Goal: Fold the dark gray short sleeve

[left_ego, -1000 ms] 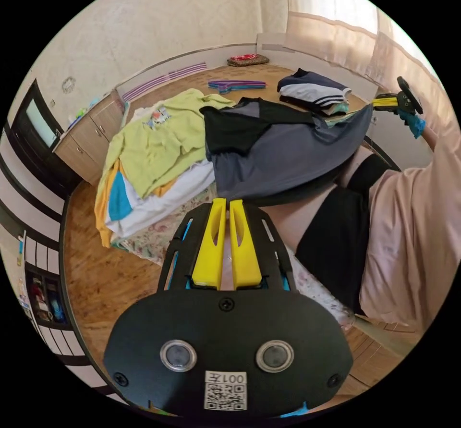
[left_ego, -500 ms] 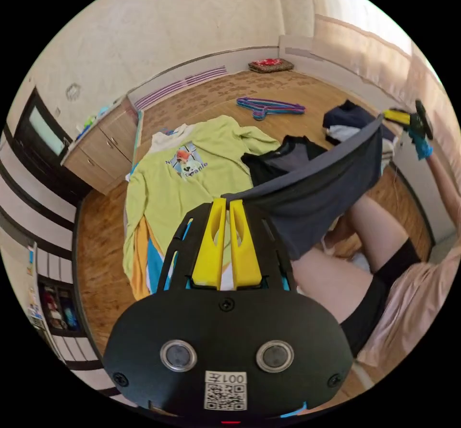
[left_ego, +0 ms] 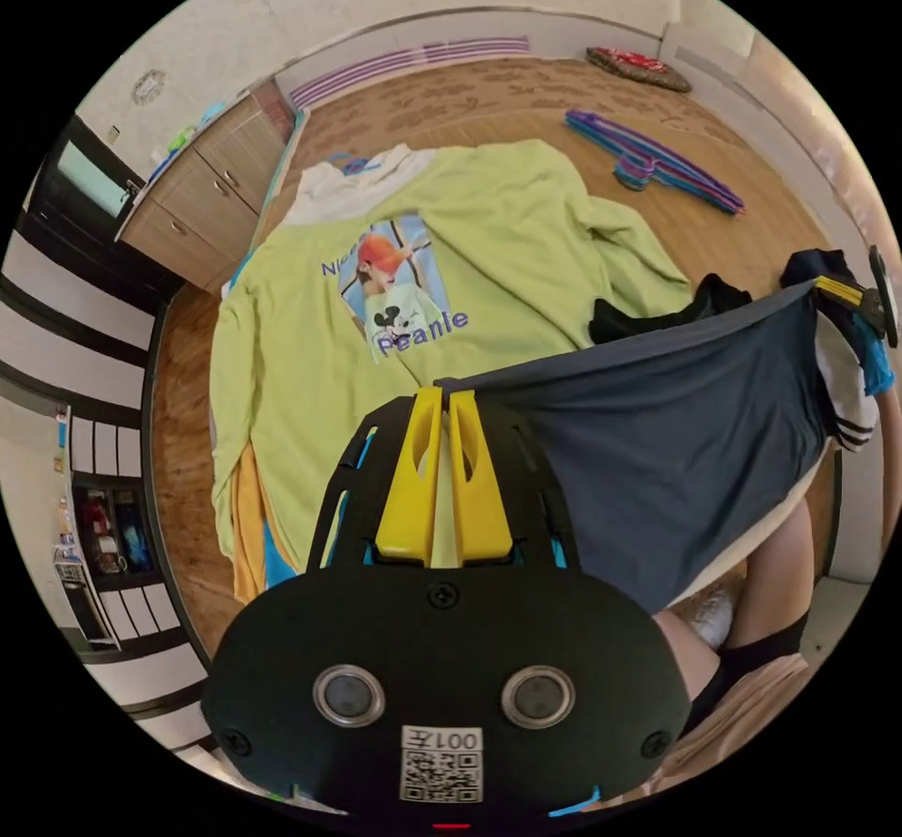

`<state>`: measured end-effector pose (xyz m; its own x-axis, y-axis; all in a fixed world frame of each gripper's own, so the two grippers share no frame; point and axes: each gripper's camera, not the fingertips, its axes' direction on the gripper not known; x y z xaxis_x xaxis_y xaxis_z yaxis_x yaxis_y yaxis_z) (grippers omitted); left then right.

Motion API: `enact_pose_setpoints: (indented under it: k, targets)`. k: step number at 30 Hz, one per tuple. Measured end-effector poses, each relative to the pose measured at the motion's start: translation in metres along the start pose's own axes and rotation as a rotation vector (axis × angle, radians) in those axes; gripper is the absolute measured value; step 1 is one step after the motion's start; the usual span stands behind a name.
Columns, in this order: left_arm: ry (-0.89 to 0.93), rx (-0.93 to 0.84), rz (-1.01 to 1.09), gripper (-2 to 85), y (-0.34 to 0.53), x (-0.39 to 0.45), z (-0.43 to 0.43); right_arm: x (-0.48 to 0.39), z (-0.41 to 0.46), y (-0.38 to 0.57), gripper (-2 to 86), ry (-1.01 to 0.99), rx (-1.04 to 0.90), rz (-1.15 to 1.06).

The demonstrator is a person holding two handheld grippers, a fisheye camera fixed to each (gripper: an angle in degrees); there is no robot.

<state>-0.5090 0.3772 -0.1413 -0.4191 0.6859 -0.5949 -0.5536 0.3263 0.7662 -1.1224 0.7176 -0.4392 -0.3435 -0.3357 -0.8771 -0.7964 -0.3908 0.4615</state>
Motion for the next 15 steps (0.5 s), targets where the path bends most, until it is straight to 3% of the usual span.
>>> enact_pose_setpoints:
  k: [10,15]
  targets:
    - [0.112,-0.08,-0.09,-1.5,-0.069,-0.054,0.026,0.028,0.082,-0.101,2.0,-0.121,-0.316,-0.059]
    - [0.167,-0.089,-0.035,-1.0,-0.09,-0.08,0.009,0.045,0.086,-0.129,2.1,-0.226,-0.348,-0.076]
